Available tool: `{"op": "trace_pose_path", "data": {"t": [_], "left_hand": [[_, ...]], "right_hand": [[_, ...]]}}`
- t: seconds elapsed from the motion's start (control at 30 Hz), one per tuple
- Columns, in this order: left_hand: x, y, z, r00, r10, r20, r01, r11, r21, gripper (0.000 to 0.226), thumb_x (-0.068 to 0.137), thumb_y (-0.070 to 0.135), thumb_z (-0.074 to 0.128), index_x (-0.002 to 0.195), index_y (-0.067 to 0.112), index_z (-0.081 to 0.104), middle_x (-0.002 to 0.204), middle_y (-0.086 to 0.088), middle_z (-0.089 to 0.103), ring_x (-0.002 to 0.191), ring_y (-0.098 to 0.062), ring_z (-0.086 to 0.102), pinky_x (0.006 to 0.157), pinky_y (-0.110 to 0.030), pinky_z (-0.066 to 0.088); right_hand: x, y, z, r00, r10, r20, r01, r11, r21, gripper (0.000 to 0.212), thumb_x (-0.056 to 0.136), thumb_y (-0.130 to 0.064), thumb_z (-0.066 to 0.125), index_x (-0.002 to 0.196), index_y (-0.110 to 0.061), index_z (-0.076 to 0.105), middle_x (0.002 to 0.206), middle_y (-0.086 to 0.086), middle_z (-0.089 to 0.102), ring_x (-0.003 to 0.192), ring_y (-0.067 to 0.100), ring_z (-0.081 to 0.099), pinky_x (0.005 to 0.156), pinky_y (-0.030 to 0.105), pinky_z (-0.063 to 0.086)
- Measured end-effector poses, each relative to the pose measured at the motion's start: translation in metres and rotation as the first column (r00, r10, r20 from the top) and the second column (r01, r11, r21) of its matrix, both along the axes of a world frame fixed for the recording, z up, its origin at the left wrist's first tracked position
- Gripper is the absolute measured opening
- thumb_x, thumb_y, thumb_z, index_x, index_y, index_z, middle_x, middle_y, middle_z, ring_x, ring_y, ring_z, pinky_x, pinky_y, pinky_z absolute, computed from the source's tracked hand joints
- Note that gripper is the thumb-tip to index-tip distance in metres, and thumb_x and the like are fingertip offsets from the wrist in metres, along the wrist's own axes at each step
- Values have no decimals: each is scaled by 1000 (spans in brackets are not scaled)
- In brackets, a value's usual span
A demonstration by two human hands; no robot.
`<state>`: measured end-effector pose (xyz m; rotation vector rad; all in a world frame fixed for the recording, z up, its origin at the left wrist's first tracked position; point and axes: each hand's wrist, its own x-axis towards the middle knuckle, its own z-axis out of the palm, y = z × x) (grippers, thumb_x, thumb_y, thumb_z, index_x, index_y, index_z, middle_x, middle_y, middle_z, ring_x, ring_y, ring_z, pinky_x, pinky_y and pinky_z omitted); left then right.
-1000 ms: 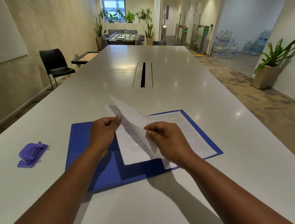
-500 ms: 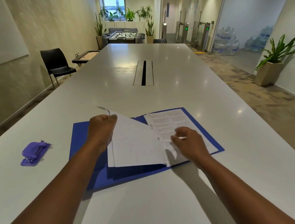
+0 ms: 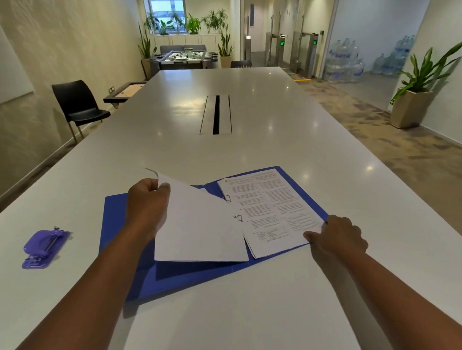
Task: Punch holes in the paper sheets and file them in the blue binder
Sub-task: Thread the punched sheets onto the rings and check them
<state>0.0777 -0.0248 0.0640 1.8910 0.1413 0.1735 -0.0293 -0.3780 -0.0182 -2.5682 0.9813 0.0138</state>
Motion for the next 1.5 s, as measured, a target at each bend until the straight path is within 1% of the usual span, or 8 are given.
{"op": "trace_pose_path", "data": {"t": [0.27,0.53,0.87,1.0,1.13,1.2,1.3,1.5], "left_hand": [[3,4,-4,1000,18,7,-19,998,61,23,93,25,59,74,12,55,66,-5,42,63,-20,37,59,-31,31],[5,4,-3,1000,24,4,-24,998,50,31,93,19,59,66,15,45,67,-4,43,60,-18,34,56,-29,28],[1,7,-6,998,39,-47,-38,999,13,10,90,14,56,99,12,61,79,7,55,70,-20,49,58,-26,36],[-2,7,-5,998,53,-35,-56,996,-64,36,91,9,57,124,23,49,104,-3,59,71,-19,54,55,-26,40],[0,7,-5,998,-59,5,59,997,-48,37,93,5,51,122,25,61,100,-3,68,66,-16,56,53,-25,42],[-1,5,-2,998,-68,-16,68,997,-37,18,99,27,57,105,20,73,93,-2,70,70,-15,58,59,-27,44],[-4,2,4,996,-73,-52,71,997,-44,52,94,61,57,89,12,76,82,-7,69,69,-22,57,63,-31,42],[1,7,-2,994,-12,-107,13,1000,7,15,90,14,61,85,0,67,76,-11,57,71,-22,51,60,-30,38]], "right_hand": [[3,-5,1,967,-53,250,40,998,57,13,89,-20,66,85,-27,56,97,-2,66,84,24,62,84,47,57],[8,2,25,930,-43,366,83,992,-96,10,98,-27,58,89,-25,62,86,-3,61,91,28,55,82,40,42],[9,63,83,722,97,685,-289,942,172,16,101,-18,50,107,-21,64,82,-9,67,76,16,64,68,33,47],[6,96,96,675,173,718,-512,810,286,34,98,-4,50,123,-21,64,98,-2,69,78,11,61,70,30,48],[4,128,97,701,232,675,-637,631,444,38,100,-6,53,124,-33,61,100,4,76,89,26,72,82,52,59],[3,143,95,691,306,655,-678,589,440,35,100,-10,55,123,-35,62,96,0,76,88,25,72,85,52,59],[1,159,91,666,426,612,-730,542,418,33,101,-13,57,124,-36,63,101,0,75,90,23,70,86,48,59],[0,150,85,706,387,592,-707,429,562,26,103,-18,58,128,-20,65,113,-4,77,95,16,76,79,22,55]]}}
